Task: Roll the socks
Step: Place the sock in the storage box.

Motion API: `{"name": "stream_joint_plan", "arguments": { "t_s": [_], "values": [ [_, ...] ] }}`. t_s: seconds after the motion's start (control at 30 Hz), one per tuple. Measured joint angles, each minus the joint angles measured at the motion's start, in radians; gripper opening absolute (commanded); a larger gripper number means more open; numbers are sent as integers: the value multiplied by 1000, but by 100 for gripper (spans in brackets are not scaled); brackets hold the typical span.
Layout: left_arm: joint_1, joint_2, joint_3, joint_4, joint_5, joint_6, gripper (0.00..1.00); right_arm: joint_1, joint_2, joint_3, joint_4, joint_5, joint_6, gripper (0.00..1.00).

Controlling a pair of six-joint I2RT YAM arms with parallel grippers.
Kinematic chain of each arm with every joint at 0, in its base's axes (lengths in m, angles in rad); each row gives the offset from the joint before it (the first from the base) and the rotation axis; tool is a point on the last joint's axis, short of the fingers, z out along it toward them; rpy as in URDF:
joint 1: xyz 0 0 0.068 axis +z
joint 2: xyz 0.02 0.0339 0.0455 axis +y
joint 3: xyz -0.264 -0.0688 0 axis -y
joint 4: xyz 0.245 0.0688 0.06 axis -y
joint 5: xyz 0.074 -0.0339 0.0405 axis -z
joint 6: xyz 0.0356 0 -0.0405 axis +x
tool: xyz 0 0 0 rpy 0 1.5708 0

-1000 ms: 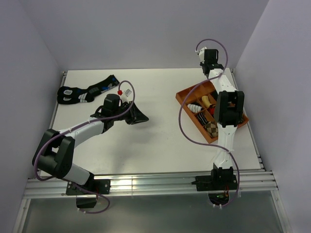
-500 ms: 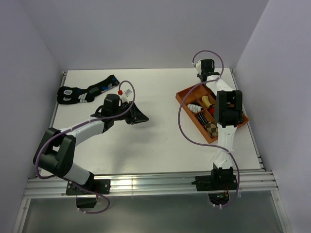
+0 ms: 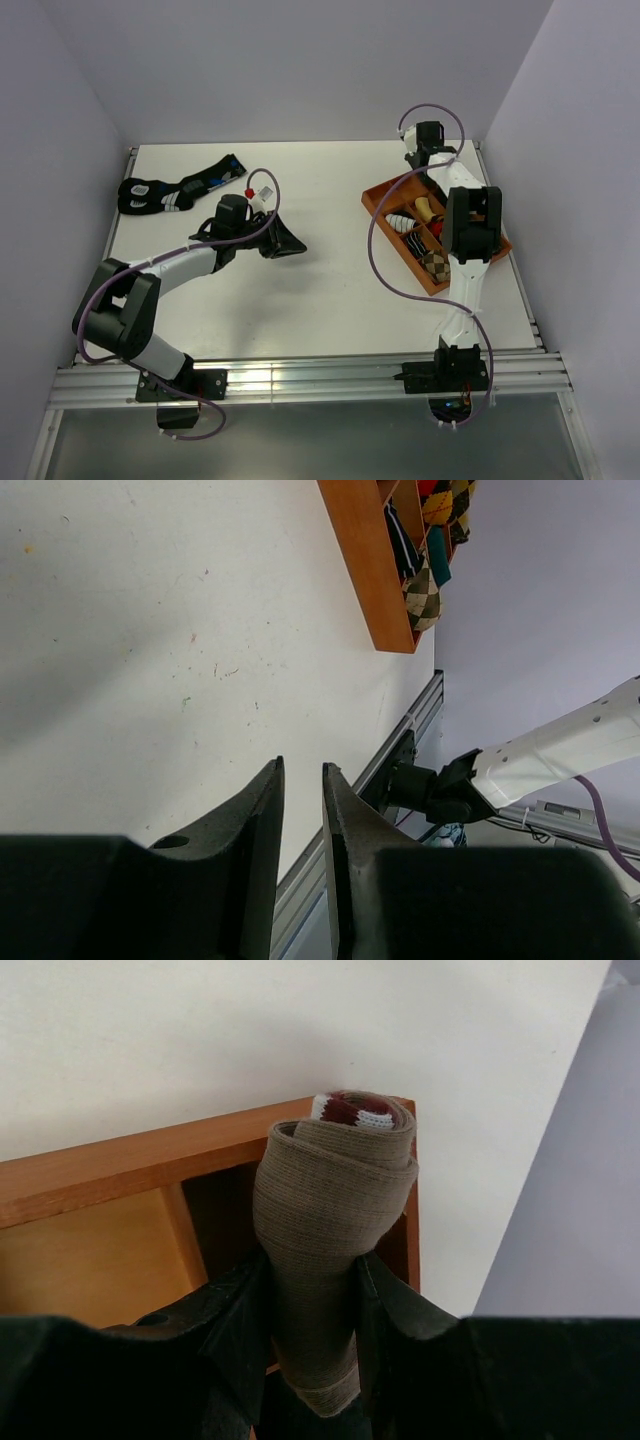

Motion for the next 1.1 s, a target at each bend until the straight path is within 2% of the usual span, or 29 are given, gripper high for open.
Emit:
{"name": "stream_joint_plan", "arguments": {
  "t_s": [0.43,1.1],
  "values": [
    [4,31,0,-6,14,2,26,-39,26,134,-201,-130,82,0],
    [5,31,0,-30,13,13,26,-92,118,272,-328,-262,105,0]
  ]
}}
